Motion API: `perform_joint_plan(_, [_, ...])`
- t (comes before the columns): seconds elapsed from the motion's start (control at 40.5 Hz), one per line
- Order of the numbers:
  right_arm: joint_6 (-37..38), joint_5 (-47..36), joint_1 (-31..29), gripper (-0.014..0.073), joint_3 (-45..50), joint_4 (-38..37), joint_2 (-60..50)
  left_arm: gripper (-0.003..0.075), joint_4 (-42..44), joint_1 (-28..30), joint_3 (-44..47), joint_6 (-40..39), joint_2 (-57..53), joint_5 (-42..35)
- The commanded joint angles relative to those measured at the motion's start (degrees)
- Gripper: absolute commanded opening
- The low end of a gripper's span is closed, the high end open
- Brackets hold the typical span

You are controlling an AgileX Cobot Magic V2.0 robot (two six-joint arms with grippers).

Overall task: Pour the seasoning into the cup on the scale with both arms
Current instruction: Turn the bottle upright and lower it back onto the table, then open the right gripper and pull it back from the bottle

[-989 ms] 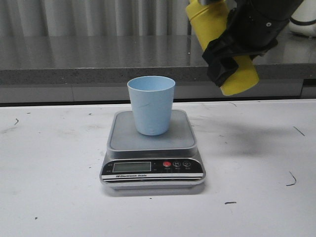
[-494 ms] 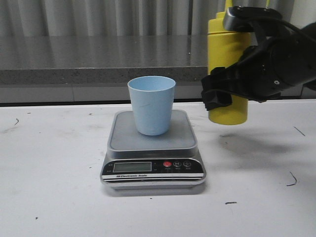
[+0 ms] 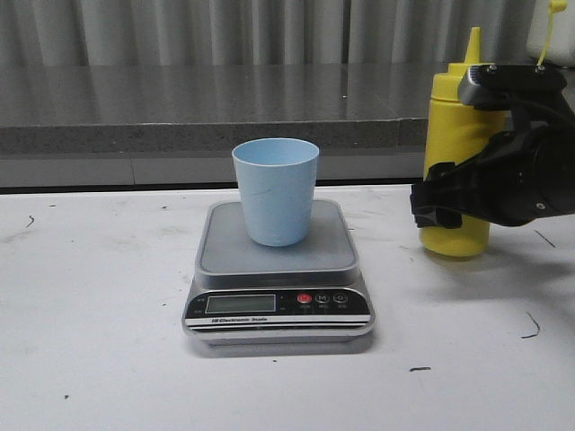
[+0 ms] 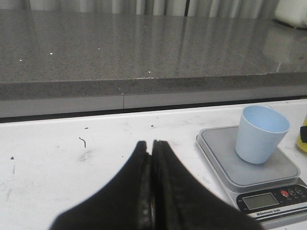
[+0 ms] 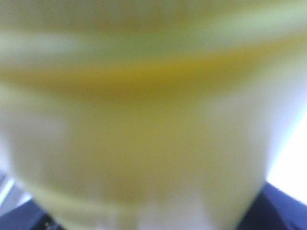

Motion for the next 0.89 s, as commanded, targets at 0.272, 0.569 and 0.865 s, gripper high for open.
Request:
perform_joint_plan(0.272, [-1.0, -11.2, -0.2, 0.0255, 1.9, 0.7, 0.1, -0.0020, -0.4, 0.1, -1.5, -0.5, 0.7, -4.4])
perform_joint_plan(0.569, [-1.0, -23.8, -0.2, 0.0325, 8.4, 3.3, 0.9, -0.0020, -0.4, 0.1, -1.5, -0.5, 0.7, -4.4])
perform_joint_plan(0.865, [-1.0, -23.9, -0.2, 0.0565, 8.5, 3.3, 0.9, -0.0020, -0.4, 0.1, -1.5, -0.5, 0.7, -4.4])
